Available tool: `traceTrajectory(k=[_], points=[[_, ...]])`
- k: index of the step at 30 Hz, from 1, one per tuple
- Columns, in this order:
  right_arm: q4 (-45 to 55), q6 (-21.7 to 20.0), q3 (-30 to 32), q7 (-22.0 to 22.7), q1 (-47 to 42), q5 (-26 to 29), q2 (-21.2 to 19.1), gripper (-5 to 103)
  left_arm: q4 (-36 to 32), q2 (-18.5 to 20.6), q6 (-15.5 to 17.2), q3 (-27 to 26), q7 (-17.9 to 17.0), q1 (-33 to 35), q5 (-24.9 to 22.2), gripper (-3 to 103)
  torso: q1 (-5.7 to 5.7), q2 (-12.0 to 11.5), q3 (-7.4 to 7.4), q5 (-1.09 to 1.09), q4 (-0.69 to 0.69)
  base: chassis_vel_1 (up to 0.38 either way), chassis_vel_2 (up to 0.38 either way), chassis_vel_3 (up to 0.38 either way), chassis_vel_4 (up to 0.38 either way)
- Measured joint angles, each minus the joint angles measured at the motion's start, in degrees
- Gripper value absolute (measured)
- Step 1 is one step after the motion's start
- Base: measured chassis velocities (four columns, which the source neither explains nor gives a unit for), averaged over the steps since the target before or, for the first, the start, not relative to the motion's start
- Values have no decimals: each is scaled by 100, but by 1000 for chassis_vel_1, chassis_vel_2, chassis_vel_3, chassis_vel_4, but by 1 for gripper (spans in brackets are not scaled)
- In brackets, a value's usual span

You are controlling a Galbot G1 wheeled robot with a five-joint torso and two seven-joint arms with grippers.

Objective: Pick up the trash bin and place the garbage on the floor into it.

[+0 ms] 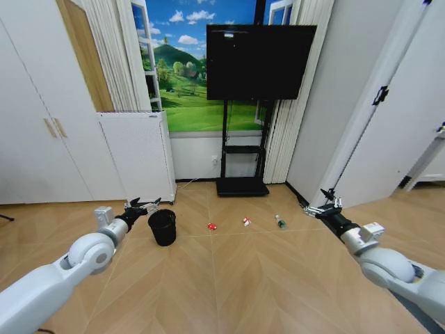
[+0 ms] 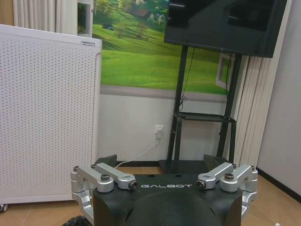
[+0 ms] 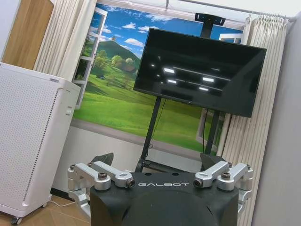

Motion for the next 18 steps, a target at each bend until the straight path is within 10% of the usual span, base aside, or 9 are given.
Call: traceTrajectory(k=[18], points=[[0,0,0,0,0,0,0,100,0,0,0,0,0,0,0,100,0,0,0,0,0,0,0,0,0]])
